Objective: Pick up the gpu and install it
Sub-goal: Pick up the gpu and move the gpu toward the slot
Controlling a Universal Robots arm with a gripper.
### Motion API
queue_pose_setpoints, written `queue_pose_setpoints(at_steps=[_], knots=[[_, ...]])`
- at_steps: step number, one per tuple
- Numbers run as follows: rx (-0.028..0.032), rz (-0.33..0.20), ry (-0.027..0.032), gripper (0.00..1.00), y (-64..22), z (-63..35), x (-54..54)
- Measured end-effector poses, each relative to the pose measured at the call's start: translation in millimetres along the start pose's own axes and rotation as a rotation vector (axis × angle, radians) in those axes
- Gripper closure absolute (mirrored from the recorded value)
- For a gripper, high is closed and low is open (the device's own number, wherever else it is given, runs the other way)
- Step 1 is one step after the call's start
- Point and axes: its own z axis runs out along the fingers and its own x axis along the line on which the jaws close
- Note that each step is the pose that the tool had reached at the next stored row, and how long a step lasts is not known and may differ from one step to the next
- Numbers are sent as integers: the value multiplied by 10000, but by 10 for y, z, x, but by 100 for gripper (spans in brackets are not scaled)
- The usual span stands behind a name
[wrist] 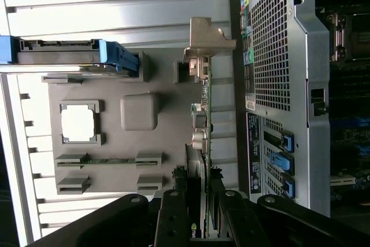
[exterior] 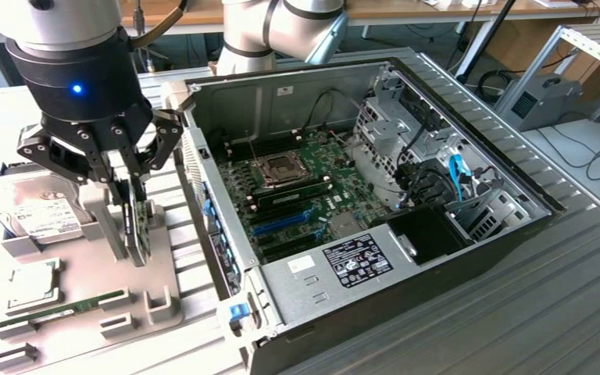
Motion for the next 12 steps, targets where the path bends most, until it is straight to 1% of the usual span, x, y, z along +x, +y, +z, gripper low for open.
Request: queue_pose_setpoints(at_steps=[12], knots=[[0, 0, 0, 74, -1, -30, -1]])
